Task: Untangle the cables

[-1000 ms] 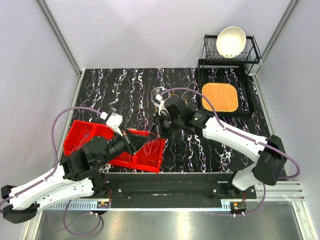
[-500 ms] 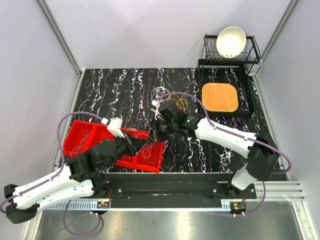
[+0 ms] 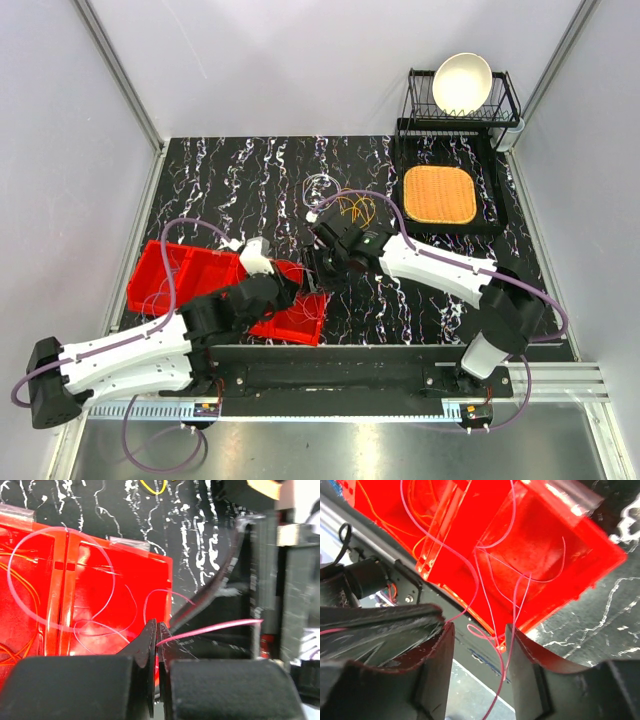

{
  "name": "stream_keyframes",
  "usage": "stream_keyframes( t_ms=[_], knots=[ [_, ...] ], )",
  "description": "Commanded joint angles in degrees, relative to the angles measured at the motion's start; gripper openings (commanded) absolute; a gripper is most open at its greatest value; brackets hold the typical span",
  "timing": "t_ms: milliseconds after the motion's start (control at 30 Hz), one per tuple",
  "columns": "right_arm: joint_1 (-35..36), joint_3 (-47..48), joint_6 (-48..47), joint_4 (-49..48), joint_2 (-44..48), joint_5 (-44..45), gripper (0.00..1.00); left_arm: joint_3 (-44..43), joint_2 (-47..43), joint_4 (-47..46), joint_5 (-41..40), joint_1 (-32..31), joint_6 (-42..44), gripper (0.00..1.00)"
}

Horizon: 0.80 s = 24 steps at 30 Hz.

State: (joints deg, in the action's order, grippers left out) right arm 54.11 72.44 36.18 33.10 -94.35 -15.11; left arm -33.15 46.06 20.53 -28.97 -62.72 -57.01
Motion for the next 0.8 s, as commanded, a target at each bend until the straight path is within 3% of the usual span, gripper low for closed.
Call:
stream_keyframes(
  t_ms=[0, 533, 667, 767],
  knots=[
    [0.21, 4.46, -2.52, 2.49, 2.50, 4.82, 0.53, -1.13, 2.80, -3.05, -4.77, -0.12, -1.17, 0.00],
    [0.03, 8.77, -2.78, 6.80, -2.77, 7.03, 0.59, -4.29, 19.31, 3.45, -3.72, 3.66, -6.97, 0.00],
    [-0.05, 9.46, -2.79, 6.80, -4.96, 8.08, 0.68, -4.56, 20.21, 5.31, -4.34, 3.74, -8.38, 0.00],
    [-0.05, 11.75, -3.75, 7.94, -7.51, 10.35, 0.72, -1.58, 15.74, 2.59, -4.34, 3.31, -7.42, 0.00]
  ],
)
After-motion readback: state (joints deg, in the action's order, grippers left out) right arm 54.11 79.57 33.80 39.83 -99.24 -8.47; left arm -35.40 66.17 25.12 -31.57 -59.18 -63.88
